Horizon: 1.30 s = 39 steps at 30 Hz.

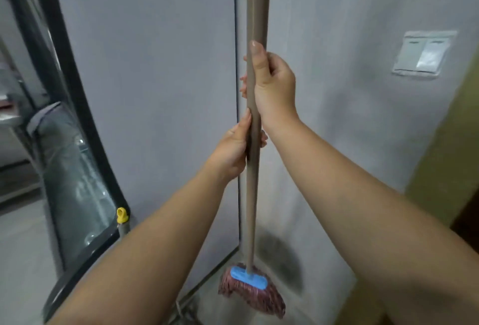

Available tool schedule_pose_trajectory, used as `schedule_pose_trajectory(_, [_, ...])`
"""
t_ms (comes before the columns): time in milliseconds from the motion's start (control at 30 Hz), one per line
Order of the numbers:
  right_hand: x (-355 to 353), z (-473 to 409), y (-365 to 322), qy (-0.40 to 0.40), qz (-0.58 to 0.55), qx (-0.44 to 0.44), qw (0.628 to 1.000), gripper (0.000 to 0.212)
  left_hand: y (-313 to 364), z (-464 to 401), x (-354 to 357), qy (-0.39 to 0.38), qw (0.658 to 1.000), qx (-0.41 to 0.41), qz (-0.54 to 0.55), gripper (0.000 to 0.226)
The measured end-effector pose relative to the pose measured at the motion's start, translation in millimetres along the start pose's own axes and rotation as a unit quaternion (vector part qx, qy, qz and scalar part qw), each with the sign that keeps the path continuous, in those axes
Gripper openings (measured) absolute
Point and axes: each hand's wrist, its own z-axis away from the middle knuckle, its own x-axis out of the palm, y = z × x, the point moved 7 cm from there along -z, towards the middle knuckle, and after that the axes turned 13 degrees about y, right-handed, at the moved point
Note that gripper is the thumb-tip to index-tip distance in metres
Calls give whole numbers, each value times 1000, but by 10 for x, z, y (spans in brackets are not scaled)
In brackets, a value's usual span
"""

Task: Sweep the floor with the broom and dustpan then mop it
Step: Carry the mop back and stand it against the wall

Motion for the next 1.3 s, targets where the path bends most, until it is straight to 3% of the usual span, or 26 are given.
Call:
schedule_pose_trajectory(233, [157, -429, 835, -25, -4, 46, 999, 27, -376, -636, -189, 40, 999, 0, 3, 40])
schedule_pose_trajectory(600, [824, -752, 1891, -62, 29, 105, 992, 31, -736, -1508, -942, 72, 997, -31, 2, 60])
schedule_pose_trajectory(1000, [936, -616, 2540, -96, 35, 162, 982, 26, -1282, -1766, -1417, 132, 985, -80, -79, 54])
schedule_pose_trajectory(1300, [815, -608, 2914, -90, 30, 205, 974, 24, -1656, -1911, -1561, 125, 981, -131, -76, 52])
